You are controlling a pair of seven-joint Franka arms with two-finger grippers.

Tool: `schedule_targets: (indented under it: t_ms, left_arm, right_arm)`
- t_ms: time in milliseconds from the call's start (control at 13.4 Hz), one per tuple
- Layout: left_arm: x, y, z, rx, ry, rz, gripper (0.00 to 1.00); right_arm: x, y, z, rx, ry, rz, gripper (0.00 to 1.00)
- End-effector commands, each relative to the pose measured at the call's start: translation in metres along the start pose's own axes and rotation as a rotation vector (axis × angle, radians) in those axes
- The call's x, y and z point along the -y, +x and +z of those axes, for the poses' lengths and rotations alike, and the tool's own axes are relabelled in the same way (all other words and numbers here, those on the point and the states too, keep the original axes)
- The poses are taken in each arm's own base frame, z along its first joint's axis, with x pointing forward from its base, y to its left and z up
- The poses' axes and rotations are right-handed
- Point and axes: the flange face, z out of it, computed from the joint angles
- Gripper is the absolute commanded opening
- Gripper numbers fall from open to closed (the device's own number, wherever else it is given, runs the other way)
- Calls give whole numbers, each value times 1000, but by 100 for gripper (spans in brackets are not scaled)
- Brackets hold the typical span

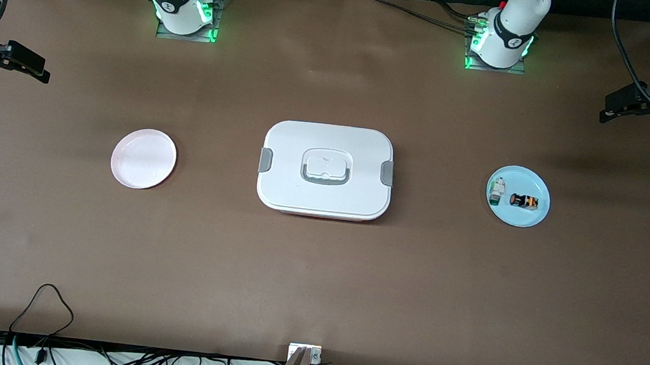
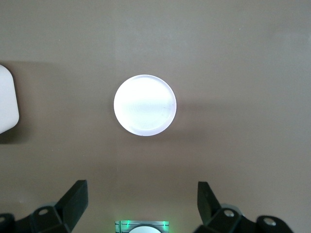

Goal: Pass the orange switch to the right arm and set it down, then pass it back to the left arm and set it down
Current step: 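Move the left gripper toward the light-blue plate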

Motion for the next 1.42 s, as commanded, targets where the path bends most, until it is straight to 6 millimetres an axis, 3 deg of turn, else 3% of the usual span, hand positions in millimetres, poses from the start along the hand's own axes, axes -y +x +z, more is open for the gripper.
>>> schedule_targets:
  t_ms: [0, 598, 897, 972, 1121, 1346]
  left_arm:
    - [-3, -1, -4, -1, -11, -19, 100]
    - [-2, -2, -3, 9, -15, -40, 100]
    - [-2, 1, 8, 45, -12, -25, 100]
    - [-2, 5, 14, 58, -13, -27, 100]
    - [2, 24, 55, 170, -18, -34, 100]
    - [11, 45, 96, 243, -19, -35, 100]
  right_arm:
    - [-2, -3, -7, -16, -1, 34, 100]
    - [-3, -4, -6, -7, 2, 34, 100]
    - [-2, -4, -6, -6, 1, 32, 100]
    - [-2, -3, -6, -7, 0, 32, 100]
    - [0, -4, -6, -6, 1, 31, 100]
    - [-1, -3, -6, -12, 6, 33, 100]
